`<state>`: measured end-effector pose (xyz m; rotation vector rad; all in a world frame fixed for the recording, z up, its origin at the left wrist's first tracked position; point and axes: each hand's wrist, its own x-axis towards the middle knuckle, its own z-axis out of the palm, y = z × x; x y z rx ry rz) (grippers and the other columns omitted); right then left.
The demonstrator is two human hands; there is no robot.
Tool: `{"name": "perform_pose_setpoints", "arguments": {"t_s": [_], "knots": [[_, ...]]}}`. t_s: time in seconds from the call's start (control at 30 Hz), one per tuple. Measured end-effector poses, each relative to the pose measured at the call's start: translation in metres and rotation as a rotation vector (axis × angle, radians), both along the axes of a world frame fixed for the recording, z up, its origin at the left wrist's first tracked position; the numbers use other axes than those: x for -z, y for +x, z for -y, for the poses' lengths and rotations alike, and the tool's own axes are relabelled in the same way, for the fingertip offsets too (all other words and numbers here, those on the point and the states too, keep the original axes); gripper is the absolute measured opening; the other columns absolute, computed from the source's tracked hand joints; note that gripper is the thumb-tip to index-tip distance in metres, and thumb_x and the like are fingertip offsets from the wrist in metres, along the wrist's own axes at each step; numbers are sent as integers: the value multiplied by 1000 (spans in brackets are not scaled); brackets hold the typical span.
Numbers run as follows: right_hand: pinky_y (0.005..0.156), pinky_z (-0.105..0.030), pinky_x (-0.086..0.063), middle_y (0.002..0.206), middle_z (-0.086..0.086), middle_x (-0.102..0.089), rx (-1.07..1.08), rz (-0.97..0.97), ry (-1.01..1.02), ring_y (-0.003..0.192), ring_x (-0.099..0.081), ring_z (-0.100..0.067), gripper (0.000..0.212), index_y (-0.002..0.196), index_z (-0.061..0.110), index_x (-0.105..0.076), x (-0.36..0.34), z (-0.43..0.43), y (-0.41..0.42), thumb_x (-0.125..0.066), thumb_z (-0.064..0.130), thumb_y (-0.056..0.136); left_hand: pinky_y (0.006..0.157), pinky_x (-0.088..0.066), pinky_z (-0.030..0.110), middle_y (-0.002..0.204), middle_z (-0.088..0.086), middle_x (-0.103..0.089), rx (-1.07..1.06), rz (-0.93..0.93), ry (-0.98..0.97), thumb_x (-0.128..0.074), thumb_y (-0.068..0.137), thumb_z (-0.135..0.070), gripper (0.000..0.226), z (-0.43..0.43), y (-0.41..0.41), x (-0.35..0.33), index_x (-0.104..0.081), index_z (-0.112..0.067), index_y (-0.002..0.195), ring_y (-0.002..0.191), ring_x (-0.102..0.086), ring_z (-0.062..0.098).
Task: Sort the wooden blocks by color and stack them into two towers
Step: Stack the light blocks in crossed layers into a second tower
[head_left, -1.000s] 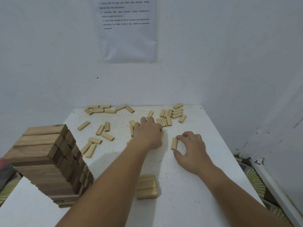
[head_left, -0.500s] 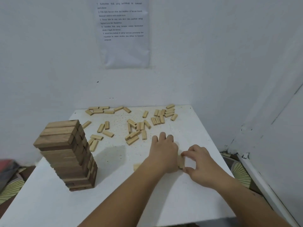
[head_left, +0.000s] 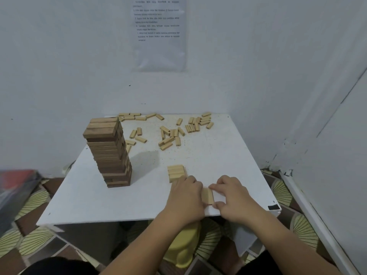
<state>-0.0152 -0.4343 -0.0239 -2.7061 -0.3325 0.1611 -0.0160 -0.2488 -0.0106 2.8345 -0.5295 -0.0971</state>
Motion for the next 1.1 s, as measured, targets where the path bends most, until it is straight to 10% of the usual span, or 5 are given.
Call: {"name": "perform_pose_setpoints", "arguments": {"t_s": [0.47, 0.63, 0.8, 1.1], "knots": [[116, -38, -30, 120, 27, -49, 25, -169, 207, 127, -39, -5, 63, 145, 44, -47, 0, 21, 25, -71, 22, 91, 100, -43, 33, 126, -10, -50, 34, -13, -233, -66, 86, -62, 68, -20, 3, 20, -53, -28, 144, 117, -50, 14], [86, -2, -37, 117, 6, -58, 196, -19, 302, 113, -53, -12, 55, 138, 20, -61, -3, 23, 81, -46, -7, 93, 88, -51, 37, 123, -11, -53, 61, -75, -118, -66, 88, -61, 60, -12, 17, 1, -56, -31, 139, 111, -57, 16], [118, -44, -31, 156, 2, -38, 144, 5, 105, 143, -33, -27, 69, 154, 22, -41, -2, -4, 161, -45, 1, 88, 83, -53, 38, 120, -9, -56, 93, -94, -59, -68, 88, -61, 57, -6, 33, -4, -61, -28, 134, 109, -59, 17], [108, -56, -31, 169, 10, -6, 65, -3, -300, 147, -16, -35, 76, 161, 22, -16, -1, -50, 249, -37, 4, 90, 72, -53, 38, 97, -10, -54, 118, -108, -9, -74, 83, -61, 46, 0, 49, -4, -71, -26, 113, 90, -58, 19]]}}
